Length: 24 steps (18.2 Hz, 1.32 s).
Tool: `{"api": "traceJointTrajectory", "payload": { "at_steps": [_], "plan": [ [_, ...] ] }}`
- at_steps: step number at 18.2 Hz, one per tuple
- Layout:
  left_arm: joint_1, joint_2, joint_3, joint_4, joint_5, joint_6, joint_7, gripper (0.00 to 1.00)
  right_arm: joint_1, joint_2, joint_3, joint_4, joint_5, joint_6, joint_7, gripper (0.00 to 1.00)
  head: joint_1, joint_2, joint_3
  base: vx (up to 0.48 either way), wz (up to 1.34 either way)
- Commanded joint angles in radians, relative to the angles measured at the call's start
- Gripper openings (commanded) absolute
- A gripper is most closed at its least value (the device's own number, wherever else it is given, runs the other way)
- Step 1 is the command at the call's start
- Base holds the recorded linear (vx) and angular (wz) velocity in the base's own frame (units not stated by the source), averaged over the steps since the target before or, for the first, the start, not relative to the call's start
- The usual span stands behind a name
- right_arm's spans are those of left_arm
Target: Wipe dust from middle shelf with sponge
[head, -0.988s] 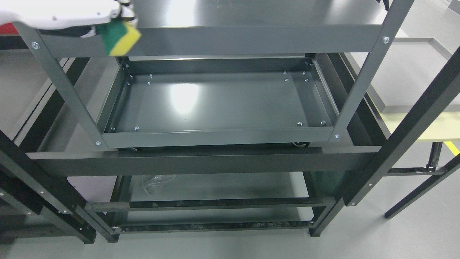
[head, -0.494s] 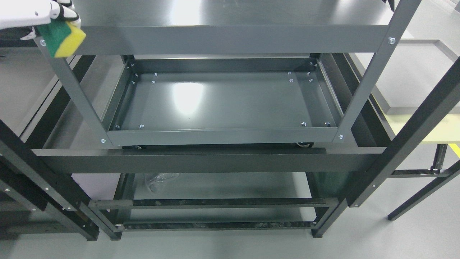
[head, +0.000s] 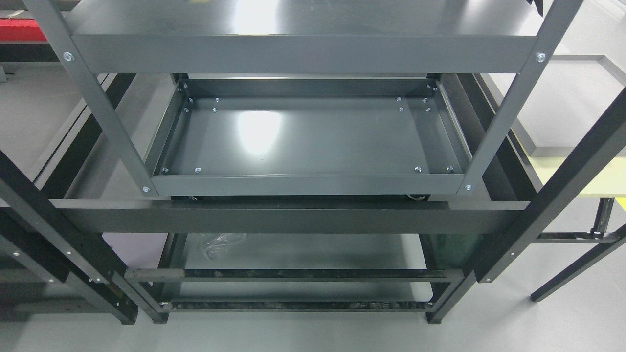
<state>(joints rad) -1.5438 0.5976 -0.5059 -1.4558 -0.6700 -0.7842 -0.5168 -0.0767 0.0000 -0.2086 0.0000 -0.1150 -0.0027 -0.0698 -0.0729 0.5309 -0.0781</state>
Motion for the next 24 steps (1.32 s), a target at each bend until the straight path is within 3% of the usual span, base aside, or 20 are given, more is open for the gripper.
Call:
{"api": "traceJointTrajectory", "payload": {
  "at_steps": [1,6,10,16,20,24],
  "plan": [
    [-0.206,-0.58,-0.147,0.484,-0.187,-0.001,0.061,0.01,0.0,-0.017,0.0,-0.017,0.0,0.073,-0.002,1.0,0.0,0.0,0.0,0.0,0.0],
    [-0.21,-0.58,-0.463,0.522,-0.183,-0.001,0.188,0.02,0.0,-0.017,0.002,-0.017,0.0,0.073,-0.002,1.0,0.0,0.0,0.0,0.0,0.0],
    [-0.208,-0.58,-0.655,0.523,-0.123,0.19,0.268,0.04,0.0,-0.017,0.0,-0.017,0.0,0.073,-0.004,1.0,0.0,0.0,0.0,0.0,0.0],
    [-0.205,-0.58,-0.753,0.496,-0.102,0.224,0.268,0.04,0.0,-0.017,0.0,-0.017,0.0,0.073,-0.002,1.0,0.0,0.0,0.0,0.0,0.0],
    [-0.209,-0.58,-0.752,0.468,-0.108,0.197,0.255,0.04,0.0,-0.017,0.0,-0.017,0.0,0.073,-0.004,1.0,0.0,0.0,0.0,0.0,0.0],
    [-0.259,-0.58,-0.692,0.419,-0.108,0.12,0.134,0.03,0.0,-0.017,0.0,-0.017,0.0,0.073,-0.002,1.0,0.0,0.0,0.0,0.0,0.0]
  ]
}}
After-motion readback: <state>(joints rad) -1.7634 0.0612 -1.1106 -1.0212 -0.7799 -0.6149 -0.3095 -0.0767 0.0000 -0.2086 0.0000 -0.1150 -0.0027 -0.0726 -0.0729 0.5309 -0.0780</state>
